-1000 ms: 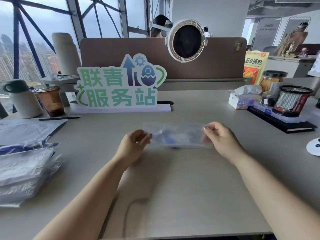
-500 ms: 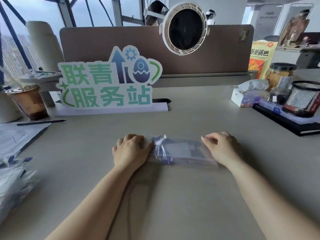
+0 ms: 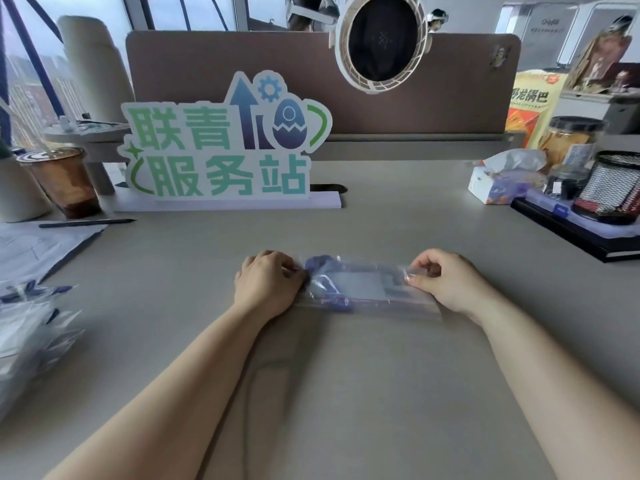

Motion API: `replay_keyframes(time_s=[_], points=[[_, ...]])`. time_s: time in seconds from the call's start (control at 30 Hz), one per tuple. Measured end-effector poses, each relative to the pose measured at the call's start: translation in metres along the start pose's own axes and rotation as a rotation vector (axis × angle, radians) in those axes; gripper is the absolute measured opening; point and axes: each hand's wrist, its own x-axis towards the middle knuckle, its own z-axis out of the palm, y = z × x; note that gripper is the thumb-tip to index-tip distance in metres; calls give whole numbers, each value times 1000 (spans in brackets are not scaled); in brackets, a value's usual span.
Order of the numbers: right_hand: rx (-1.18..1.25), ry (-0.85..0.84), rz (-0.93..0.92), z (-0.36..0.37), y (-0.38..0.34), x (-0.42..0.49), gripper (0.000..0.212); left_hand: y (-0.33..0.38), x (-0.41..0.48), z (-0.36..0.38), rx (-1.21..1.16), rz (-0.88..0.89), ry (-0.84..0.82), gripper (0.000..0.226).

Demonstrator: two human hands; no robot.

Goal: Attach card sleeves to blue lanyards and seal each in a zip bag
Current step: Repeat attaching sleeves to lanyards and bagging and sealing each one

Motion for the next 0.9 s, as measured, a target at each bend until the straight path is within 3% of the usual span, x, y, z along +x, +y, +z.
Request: replay_keyframes(time_s=[0.27, 0.43, 0.53, 0.7, 0.9], points=[[194, 155, -43, 10, -6, -11, 14, 3, -8, -2, -266, 46, 82, 10], [404, 210, 24, 12, -10, -17, 20, 2, -17, -7, -485, -31, 100, 23], [403, 227, 80, 13, -18, -25, 17, 5, -26, -12, -499, -81, 97, 14], [430, 184, 127, -5, -63, -38, 12, 28, -49, -64, -610, -243, 101, 12], [469, -50, 17, -28, -178, -36, 12, 22, -75, -190, -555, -379, 210, 10]])
